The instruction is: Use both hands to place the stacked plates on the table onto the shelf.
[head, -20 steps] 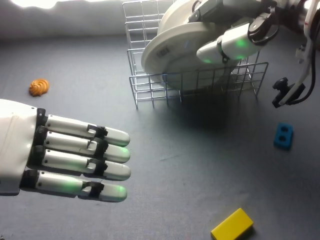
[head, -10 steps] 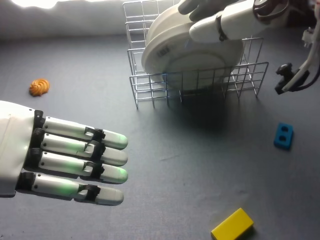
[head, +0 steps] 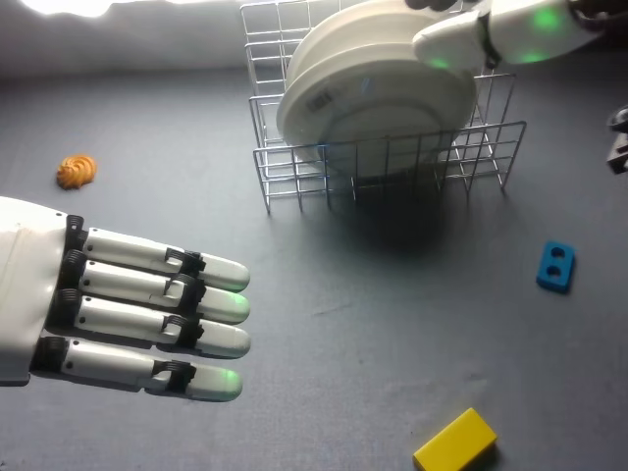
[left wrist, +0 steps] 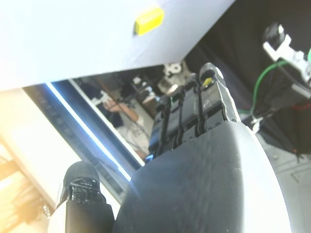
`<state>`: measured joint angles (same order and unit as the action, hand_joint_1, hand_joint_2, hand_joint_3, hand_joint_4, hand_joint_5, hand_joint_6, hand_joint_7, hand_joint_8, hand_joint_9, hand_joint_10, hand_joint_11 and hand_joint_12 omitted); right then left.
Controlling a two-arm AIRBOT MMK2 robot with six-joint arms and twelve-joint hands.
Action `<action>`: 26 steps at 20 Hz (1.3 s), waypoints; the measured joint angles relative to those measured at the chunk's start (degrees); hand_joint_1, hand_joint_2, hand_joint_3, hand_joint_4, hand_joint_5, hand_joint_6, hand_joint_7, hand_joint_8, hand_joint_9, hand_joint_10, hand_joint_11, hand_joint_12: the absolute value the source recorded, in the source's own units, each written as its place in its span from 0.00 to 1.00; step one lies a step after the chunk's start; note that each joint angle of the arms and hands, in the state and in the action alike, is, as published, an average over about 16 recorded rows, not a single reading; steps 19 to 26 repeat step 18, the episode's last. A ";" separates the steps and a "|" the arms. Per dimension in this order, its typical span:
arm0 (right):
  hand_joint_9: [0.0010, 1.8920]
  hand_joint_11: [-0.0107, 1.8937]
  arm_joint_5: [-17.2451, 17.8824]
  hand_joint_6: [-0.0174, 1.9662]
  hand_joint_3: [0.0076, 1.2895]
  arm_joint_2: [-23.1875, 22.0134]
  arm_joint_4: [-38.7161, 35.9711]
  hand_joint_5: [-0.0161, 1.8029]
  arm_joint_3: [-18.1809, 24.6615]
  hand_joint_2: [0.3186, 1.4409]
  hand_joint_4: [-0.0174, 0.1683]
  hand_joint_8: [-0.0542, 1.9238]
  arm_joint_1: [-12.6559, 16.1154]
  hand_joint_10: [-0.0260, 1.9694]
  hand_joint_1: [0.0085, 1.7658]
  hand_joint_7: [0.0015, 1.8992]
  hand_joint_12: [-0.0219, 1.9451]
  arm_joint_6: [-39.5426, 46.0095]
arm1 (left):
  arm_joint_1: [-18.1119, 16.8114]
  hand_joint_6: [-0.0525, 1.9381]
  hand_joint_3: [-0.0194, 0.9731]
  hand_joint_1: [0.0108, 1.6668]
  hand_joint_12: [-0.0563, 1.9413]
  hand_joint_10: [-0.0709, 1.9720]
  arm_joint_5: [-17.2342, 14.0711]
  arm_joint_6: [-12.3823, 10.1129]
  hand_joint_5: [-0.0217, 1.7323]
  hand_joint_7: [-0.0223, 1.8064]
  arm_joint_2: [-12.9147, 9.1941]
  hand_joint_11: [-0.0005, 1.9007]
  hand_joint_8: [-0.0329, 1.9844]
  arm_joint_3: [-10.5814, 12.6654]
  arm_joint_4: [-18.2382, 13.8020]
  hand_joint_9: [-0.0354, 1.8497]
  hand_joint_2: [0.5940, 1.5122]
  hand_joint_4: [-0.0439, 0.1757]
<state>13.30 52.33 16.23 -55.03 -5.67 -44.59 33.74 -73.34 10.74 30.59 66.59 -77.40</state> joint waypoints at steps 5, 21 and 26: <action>0.41 0.24 -1.66 0.06 0.00 -6.18 -2.13 0.44 6.18 0.69 0.06 0.07 1.25 0.19 0.40 0.47 0.66 -0.52 | -0.14 0.04 0.04 0.01 0.14 0.05 -0.05 0.00 0.10 0.09 0.02 0.02 0.03 0.06 -0.02 0.09 0.56 0.22; 0.58 0.48 -8.19 0.46 0.00 -16.37 -3.17 0.62 15.66 0.72 0.08 0.59 -0.85 0.69 0.14 0.61 0.88 -1.30 | -0.51 0.43 0.04 0.02 0.77 0.46 -0.33 -0.05 0.50 0.53 0.04 0.34 0.44 0.07 -0.12 0.49 0.63 0.27; 0.58 0.48 -8.19 0.46 0.00 -16.37 -3.17 0.62 15.66 0.72 0.08 0.59 -0.85 0.69 0.14 0.61 0.88 -1.30 | -0.51 0.43 0.04 0.02 0.77 0.46 -0.33 -0.05 0.50 0.53 0.04 0.34 0.44 0.07 -0.12 0.49 0.63 0.27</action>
